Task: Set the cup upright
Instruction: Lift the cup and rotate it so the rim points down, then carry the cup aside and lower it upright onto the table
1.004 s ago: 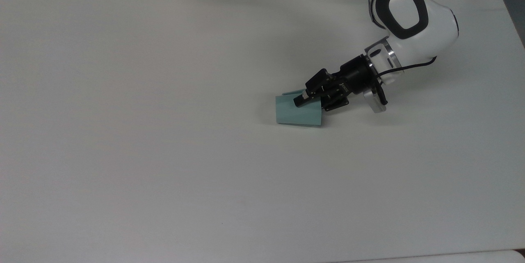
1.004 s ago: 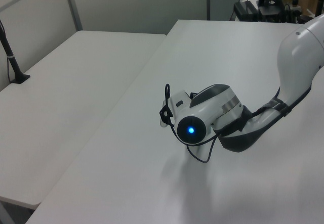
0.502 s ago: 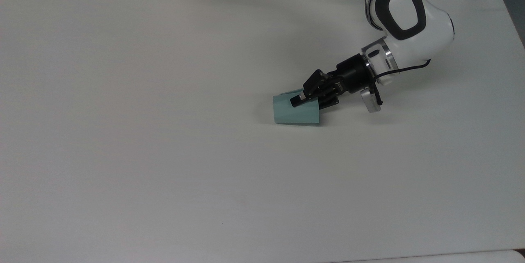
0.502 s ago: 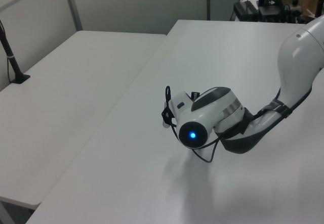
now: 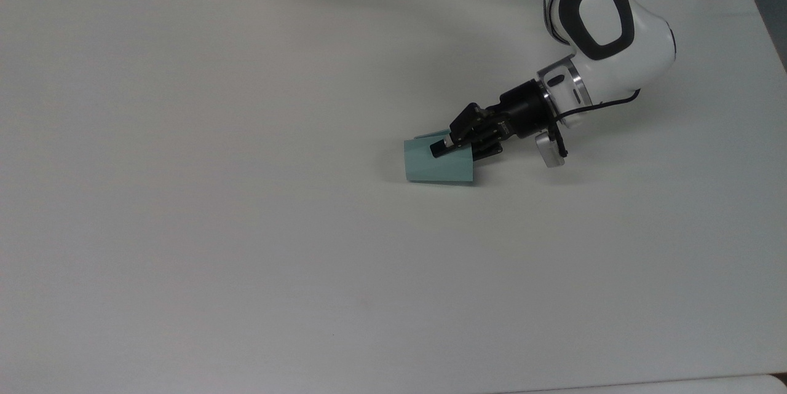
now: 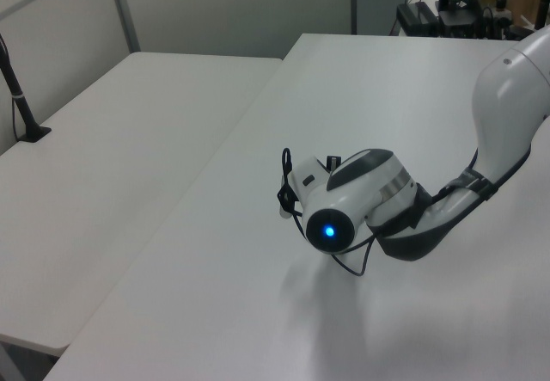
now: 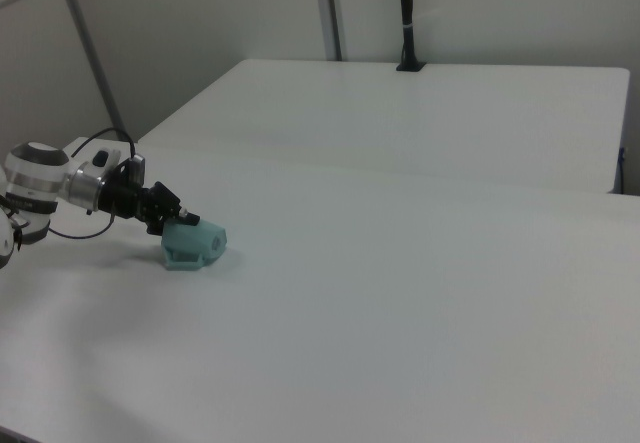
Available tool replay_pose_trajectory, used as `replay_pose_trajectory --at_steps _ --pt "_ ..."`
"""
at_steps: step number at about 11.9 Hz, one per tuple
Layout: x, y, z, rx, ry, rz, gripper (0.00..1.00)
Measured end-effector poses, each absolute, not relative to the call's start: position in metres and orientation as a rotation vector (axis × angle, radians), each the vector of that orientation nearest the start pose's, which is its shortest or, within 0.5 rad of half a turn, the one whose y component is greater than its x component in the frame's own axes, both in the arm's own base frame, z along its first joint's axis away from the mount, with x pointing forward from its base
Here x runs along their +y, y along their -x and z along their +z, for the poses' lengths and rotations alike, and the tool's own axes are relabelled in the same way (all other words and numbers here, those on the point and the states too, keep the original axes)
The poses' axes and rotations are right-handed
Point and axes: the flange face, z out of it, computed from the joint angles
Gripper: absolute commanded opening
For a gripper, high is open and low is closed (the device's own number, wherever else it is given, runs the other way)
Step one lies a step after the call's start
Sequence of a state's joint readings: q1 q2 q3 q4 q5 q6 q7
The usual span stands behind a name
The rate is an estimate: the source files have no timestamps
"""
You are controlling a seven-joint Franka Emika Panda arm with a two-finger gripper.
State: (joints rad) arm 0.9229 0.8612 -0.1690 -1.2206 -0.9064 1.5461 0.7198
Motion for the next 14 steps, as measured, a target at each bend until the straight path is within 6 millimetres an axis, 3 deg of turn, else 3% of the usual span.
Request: replay_pose_trajectory --at_steps 5,9,12,14 --pt "0.444 -0.557 0.349 0.186 -2.26 0.328 0.0" --pt "0.414 -0.573 0.387 0.082 -2.396 0.26 0.0" --pt "0.377 -0.594 0.423 0.004 -2.597 0.185 0.0" --pt "0.327 -0.606 0.469 -0.061 -2.81 0.164 0.0"
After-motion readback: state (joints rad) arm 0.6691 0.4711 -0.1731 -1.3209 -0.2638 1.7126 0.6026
